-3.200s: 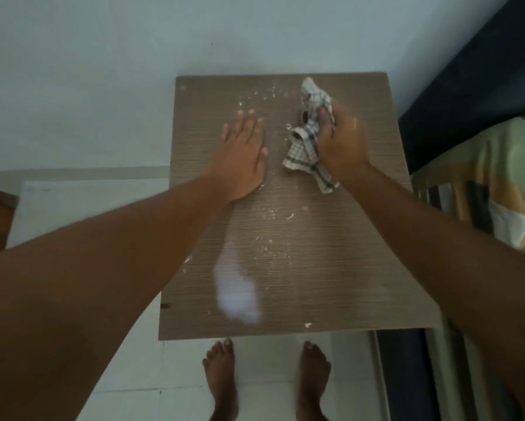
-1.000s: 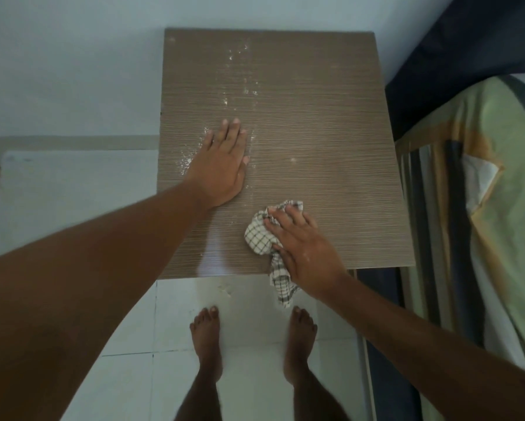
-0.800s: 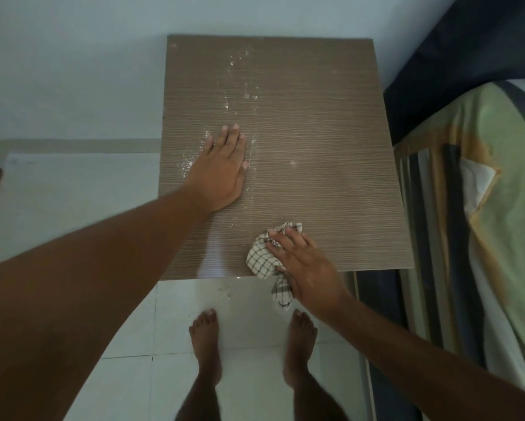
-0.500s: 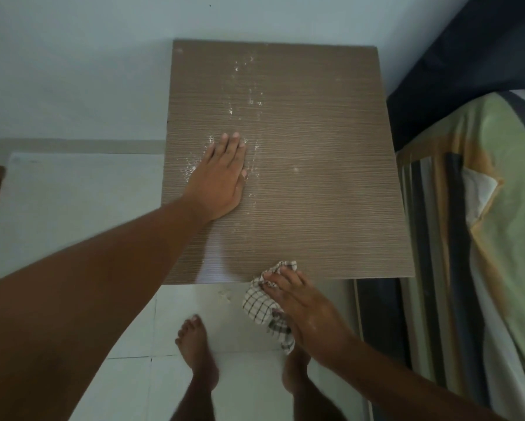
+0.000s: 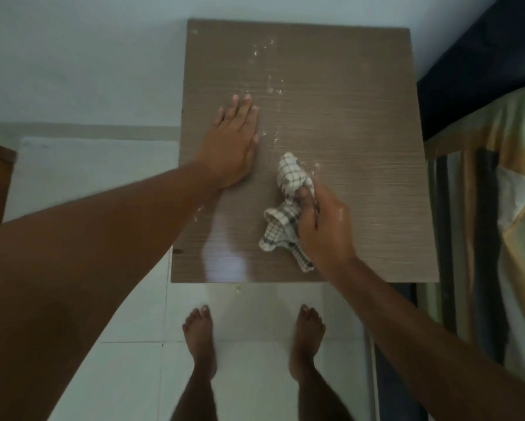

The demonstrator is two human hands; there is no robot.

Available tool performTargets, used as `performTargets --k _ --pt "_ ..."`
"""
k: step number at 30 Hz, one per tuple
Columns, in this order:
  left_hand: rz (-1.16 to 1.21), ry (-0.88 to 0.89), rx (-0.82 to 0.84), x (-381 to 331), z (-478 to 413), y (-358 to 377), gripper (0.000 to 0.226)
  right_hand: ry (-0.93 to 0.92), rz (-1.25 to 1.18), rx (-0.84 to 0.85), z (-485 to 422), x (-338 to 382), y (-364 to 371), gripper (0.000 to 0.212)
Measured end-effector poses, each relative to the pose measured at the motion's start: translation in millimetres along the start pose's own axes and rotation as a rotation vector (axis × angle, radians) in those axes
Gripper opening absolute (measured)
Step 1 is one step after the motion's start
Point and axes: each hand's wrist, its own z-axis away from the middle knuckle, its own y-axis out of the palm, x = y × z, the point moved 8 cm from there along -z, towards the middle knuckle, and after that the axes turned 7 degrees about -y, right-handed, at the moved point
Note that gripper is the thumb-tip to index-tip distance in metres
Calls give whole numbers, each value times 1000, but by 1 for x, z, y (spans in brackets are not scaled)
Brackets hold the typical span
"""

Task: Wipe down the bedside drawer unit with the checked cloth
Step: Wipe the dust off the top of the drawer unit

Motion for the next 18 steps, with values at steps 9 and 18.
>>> performTargets --k 9,18 --pt "7 -71 -42 22 -58 -25 61 -129 144 -57 -177 -8 24 39" --pt "12 -107 -32 44 -109 -35 63 -163 542 251 -295 -29 67 52"
